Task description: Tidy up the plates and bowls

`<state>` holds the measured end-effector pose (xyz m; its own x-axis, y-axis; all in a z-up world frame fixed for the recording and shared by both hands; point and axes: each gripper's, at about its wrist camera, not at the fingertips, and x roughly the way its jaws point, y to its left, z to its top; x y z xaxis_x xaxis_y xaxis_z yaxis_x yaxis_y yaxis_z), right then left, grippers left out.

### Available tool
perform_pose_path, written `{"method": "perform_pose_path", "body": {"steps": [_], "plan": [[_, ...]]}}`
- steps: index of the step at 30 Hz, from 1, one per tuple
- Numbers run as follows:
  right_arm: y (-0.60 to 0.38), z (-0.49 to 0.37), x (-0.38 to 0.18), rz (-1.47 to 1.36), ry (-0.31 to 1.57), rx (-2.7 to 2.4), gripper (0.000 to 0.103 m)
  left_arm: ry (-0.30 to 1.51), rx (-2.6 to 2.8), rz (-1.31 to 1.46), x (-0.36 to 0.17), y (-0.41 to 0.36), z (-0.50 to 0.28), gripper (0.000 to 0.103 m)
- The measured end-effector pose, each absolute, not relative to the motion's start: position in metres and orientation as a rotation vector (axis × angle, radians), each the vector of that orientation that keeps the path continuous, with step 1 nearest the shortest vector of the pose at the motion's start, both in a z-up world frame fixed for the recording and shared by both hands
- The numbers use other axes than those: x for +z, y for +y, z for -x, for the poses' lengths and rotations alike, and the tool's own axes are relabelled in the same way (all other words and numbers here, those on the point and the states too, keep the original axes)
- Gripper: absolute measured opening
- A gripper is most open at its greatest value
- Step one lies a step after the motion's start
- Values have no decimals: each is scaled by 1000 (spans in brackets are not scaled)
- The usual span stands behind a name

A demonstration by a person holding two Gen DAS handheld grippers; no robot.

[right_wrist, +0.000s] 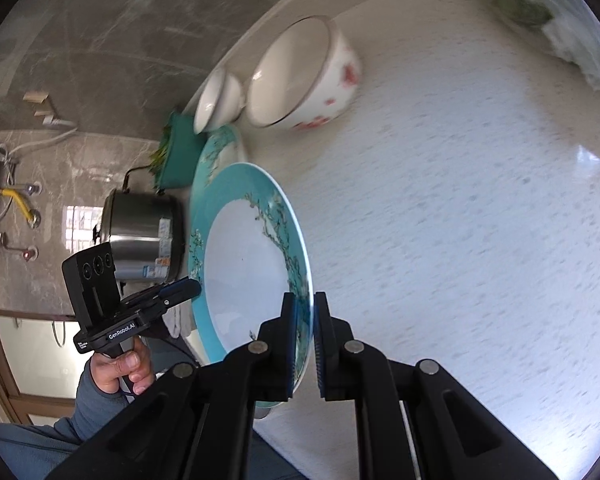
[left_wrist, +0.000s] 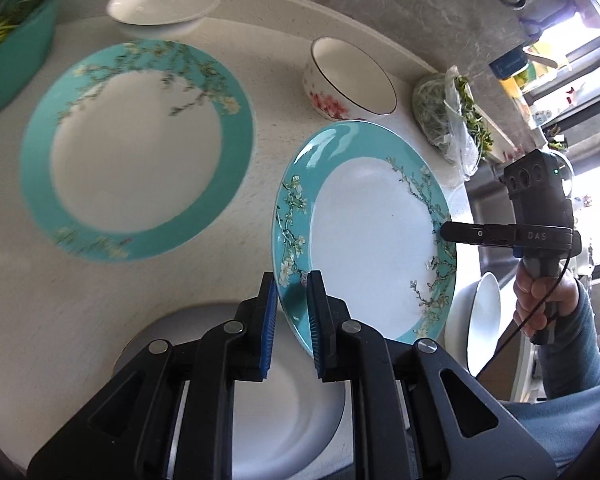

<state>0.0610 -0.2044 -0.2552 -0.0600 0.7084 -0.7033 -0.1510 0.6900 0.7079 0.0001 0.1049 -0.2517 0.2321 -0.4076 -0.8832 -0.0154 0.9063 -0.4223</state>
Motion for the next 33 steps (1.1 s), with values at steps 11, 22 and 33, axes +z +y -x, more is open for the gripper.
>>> {"method": "perform_pose_path", "body": {"steps": [11,22,33], "plan": [[-134,-22,-250,-424,1495,844,11,1321,-197,422,-237,167,84,13],[-88,29,-285,-366,1587,828,11,1366,-116,400,-265,204,141,14],[-72,52,-296,-274,1588,746,12,1387,-117,258,-286,195,146,17]]}}
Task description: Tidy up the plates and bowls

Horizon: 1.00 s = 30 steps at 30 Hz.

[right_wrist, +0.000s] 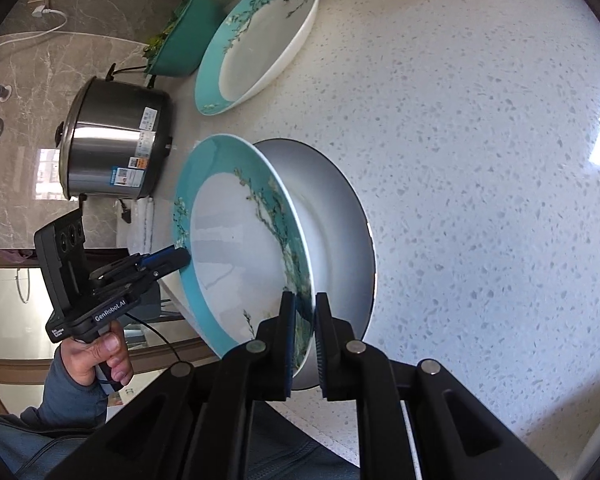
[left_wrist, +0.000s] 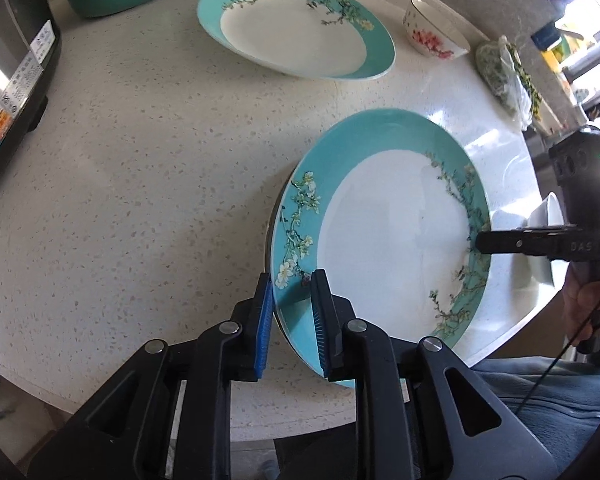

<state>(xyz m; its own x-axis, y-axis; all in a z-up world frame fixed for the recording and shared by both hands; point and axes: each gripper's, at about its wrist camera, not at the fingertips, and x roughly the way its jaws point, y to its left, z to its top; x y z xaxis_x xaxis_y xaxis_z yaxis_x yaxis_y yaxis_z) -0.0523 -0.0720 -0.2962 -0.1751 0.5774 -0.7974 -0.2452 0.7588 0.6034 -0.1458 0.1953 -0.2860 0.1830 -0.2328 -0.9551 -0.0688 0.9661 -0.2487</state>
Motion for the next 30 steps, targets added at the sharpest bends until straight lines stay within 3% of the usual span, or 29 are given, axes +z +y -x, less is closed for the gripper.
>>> {"method": "perform_pose_path", "body": {"steps": [17,23,30], "plan": [[-66,66,-295,-117,1554,606,17,1380,-125,35,-294,163,131,18],[-37,79,-280,136,1480,537,27,1366,-128,-35,-296,152,127,19],[-21,90,-280,332,1403,473,31,1353,-148,-20,-299,155,129,21]]}}
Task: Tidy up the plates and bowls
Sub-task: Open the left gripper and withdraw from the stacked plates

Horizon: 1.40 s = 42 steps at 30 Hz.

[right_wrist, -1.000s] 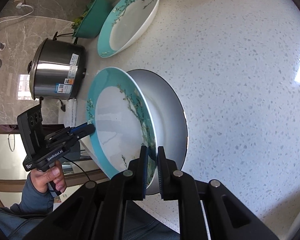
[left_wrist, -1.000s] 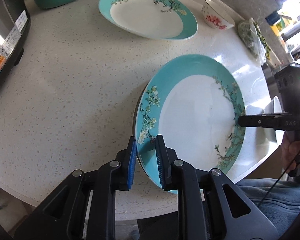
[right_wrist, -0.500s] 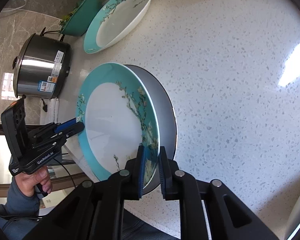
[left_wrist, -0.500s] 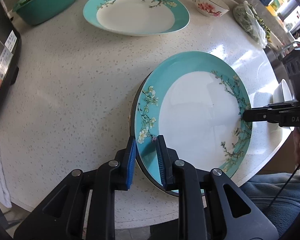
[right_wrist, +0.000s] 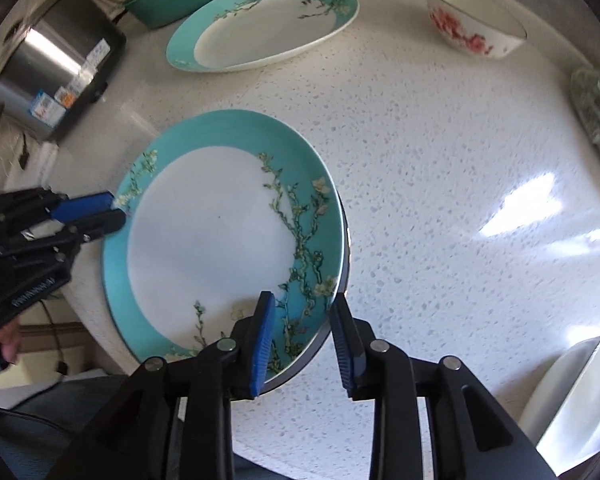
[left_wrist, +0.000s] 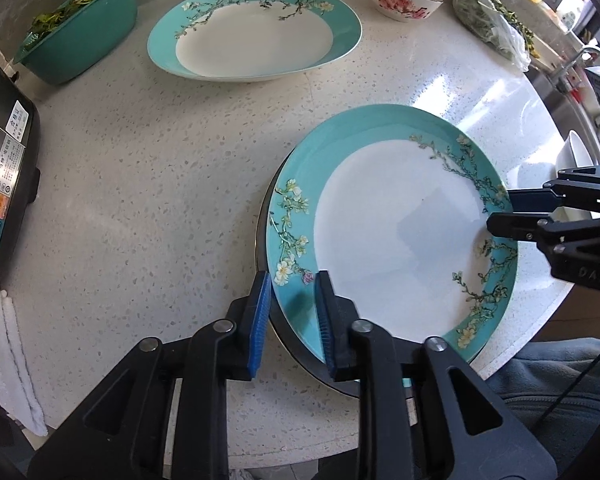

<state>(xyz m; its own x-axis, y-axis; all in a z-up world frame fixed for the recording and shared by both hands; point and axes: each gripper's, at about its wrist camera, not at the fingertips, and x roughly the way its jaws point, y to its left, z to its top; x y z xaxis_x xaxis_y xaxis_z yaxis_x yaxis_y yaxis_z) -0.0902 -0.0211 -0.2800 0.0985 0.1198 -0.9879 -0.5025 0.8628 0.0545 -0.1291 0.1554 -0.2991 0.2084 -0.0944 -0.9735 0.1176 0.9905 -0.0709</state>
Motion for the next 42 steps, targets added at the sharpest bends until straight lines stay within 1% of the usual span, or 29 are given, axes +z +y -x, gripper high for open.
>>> {"method": "perform_pose_path", "body": {"steps": [4,8,9,10,11,12,13,14,16,17,19,22,23,26,29,32,34,42], "plan": [[-14,98,-280,426,1368,461,32,1343,-138,-4,-297,161,140,21],[-20,96,-279,409,1366,477,34,1339,-122,48,-293,166,142,22],[-22,95,-278,395,1369,482,36,1339,-116,72,-292,169,144,28],[-25,93,-276,373,1370,487,42,1332,-107,94,-291,173,145,36],[-28,89,-274,334,1367,496,50,1320,-99,109,-288,177,145,64],[-35,85,-270,294,1362,509,54,1295,-87,126,-283,181,146,88],[-43,80,-265,248,1354,519,61,1250,-75,146,-274,187,147,92],[-53,72,-258,190,1339,525,65,1221,-67,155,-266,191,147,93],[-72,57,-249,86,1324,546,68,1174,-31,174,-250,203,142,96],[-84,46,-243,10,1317,567,68,1162,-22,194,-244,209,138,103],[-102,29,-236,-123,1312,603,71,1133,-23,277,-232,226,129,103],[-123,-3,-227,-379,1319,677,72,1103,-52,471,-225,257,106,103],[-128,-15,-223,-475,1312,703,73,1092,-64,512,-223,264,96,103],[-133,-36,-206,-641,1268,767,73,1071,-89,556,-223,278,65,103],[-130,-58,-196,-695,1227,775,73,1095,-108,551,-233,291,26,103],[-116,-78,-198,-701,1219,732,73,1121,-137,561,-247,304,-8,103],[-108,-88,-208,-734,1228,704,73,1155,-151,548,-260,312,-33,103],[-51,-124,-278,-722,1357,658,72,1258,-196,557,-304,326,-79,103]]}}
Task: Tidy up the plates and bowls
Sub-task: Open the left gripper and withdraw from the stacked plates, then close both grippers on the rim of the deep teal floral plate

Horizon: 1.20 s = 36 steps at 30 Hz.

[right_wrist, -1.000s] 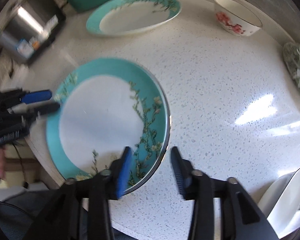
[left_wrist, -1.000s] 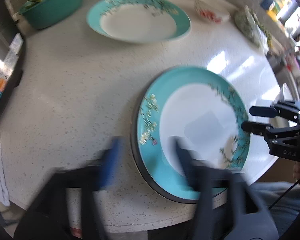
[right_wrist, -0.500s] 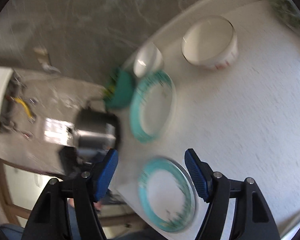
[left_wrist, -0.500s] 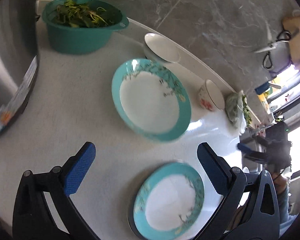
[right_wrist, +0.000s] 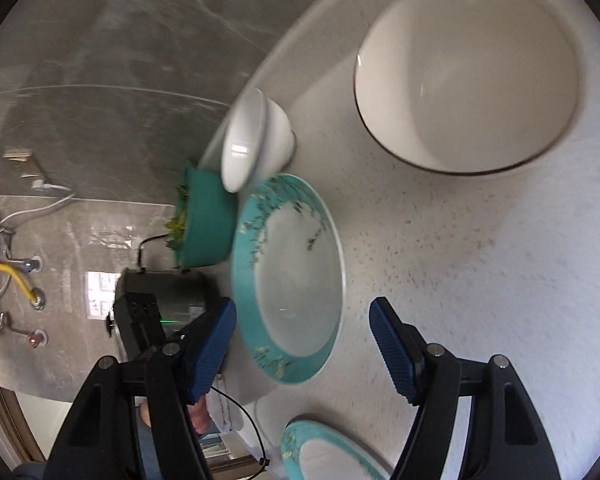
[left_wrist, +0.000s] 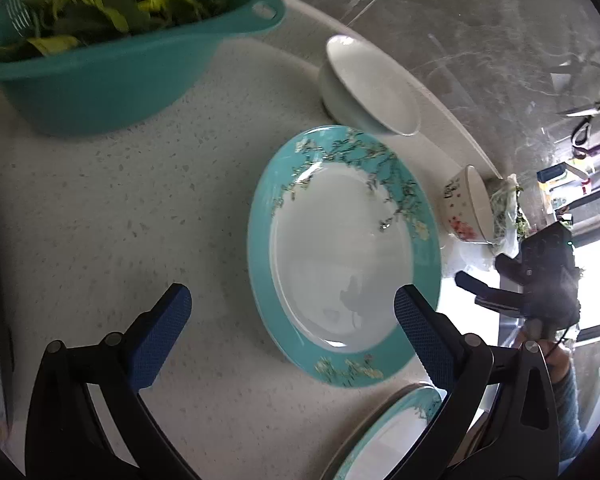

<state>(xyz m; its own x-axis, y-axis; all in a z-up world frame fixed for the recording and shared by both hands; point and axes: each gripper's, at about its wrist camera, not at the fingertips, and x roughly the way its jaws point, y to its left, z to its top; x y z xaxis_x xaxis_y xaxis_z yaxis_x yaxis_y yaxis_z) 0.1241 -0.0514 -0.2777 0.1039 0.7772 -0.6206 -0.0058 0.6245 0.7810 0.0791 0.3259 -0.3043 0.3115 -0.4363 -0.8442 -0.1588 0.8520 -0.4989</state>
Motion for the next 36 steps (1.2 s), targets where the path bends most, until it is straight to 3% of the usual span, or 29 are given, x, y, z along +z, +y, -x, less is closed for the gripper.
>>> {"method": "perform_pose_path", "body": {"steps": [8,10,11,13,15,21,24,26,27,30,36], "plan": [[-42,-142,-300,-706,1412,684,68,1307,-194,512,-323,314,-98,100],[-40,-145,-303,-704,1418,691,66,1315,-195,513,-326,312,-102,94],[-39,-146,-304,-700,1422,693,64,1320,-194,507,-327,310,-103,86],[-39,-145,-307,-690,1434,694,62,1326,-192,487,-328,306,-105,80],[-39,-145,-311,-695,1442,694,60,1330,-199,476,-327,303,-105,62],[-43,-145,-317,-720,1442,687,52,1328,-214,459,-329,302,-106,44],[-42,-144,-318,-687,1450,675,37,1337,-220,442,-330,301,-110,32],[-40,-144,-319,-647,1466,658,20,1342,-213,409,-332,301,-110,19],[-38,-144,-319,-635,1472,649,19,1342,-213,409,-333,303,-110,14],[-38,-143,-319,-607,1478,622,11,1340,-218,414,-334,305,-109,11],[-35,-142,-314,-564,1470,594,11,1336,-212,382,-332,299,-107,12]]}}
